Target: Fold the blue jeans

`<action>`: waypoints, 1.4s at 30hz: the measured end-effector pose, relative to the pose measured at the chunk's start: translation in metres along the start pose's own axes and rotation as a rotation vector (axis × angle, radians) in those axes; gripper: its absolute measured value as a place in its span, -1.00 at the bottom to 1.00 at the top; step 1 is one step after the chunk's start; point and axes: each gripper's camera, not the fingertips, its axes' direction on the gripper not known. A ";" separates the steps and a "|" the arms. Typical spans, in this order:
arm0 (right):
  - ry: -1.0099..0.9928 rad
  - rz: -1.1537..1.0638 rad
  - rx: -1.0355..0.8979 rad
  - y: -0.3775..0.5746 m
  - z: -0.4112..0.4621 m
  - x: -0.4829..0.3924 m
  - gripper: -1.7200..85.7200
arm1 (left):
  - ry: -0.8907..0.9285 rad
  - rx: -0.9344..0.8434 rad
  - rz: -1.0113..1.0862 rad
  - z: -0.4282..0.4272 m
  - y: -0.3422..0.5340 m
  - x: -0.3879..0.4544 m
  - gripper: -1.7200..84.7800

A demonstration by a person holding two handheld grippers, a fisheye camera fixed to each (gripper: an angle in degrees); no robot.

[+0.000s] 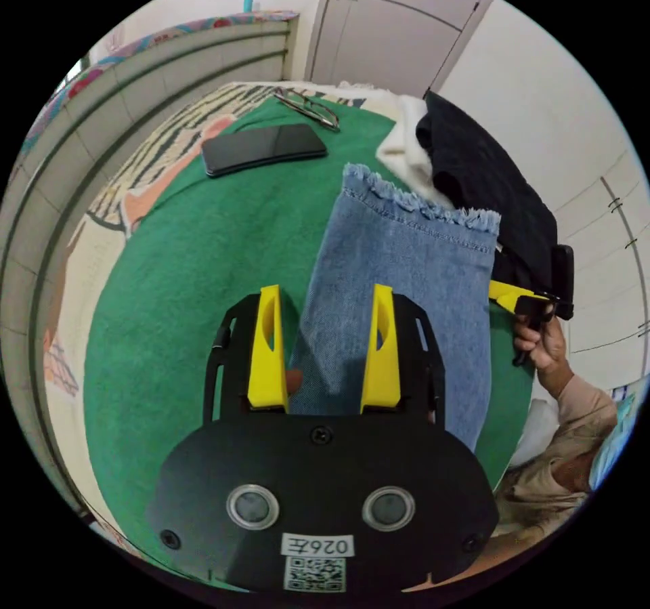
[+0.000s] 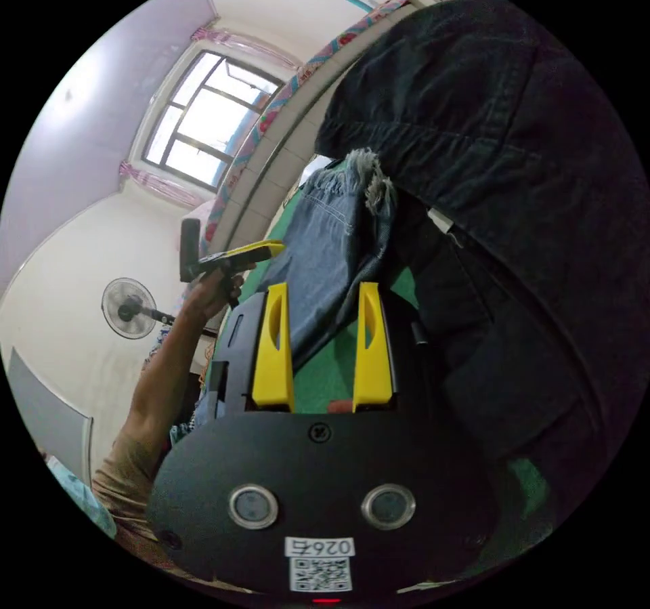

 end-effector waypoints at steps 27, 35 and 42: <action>-0.117 -1.249 -0.501 0.278 0.244 -0.364 -0.91 | 0.079 0.338 -0.203 -0.258 0.362 -0.105 -0.98; -0.058 -1.059 -0.685 0.307 0.317 -0.402 -0.94 | 0.136 0.645 -0.394 -0.295 0.500 -0.100 -0.98; 0.312 -0.963 -0.783 0.332 0.418 -0.370 -0.98 | -0.146 0.052 -0.292 -0.182 0.394 -0.061 -0.98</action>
